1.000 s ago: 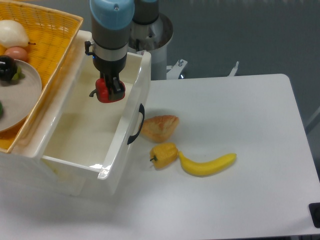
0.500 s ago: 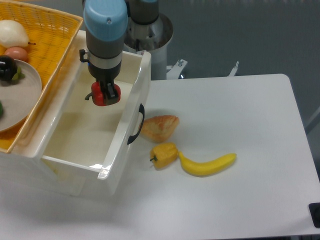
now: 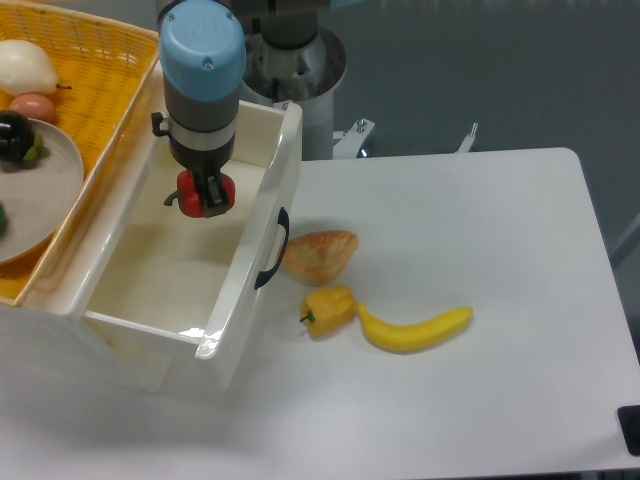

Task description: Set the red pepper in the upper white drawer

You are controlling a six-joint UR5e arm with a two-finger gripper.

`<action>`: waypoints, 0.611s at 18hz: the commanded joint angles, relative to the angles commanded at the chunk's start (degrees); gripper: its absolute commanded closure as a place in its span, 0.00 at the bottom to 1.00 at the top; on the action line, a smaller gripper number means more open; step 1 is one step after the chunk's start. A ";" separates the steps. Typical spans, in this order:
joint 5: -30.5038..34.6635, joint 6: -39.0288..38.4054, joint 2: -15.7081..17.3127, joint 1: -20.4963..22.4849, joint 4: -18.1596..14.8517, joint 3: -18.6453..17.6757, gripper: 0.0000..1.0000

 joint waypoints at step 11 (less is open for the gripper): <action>-0.26 -0.26 -0.88 -0.97 -0.09 0.00 0.45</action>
